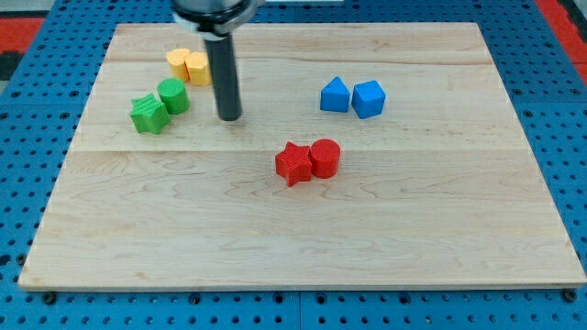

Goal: Separate the yellow hexagon and the yellow heart

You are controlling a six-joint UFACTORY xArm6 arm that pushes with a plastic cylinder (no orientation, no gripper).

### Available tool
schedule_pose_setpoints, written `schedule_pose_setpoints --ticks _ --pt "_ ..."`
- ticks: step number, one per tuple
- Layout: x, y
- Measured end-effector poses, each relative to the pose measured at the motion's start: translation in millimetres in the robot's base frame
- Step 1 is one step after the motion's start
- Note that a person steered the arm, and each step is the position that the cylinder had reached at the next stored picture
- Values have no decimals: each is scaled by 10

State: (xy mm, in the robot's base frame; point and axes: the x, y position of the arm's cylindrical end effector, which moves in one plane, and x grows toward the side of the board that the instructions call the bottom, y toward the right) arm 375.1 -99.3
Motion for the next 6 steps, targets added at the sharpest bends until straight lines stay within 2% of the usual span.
schedule_pose_setpoints --ticks 1,3,4,5,6 --pt "-530 23" --pt "-1221 -522" --pt "-906 -329" --pt "-714 -730" --pt "-962 -886"
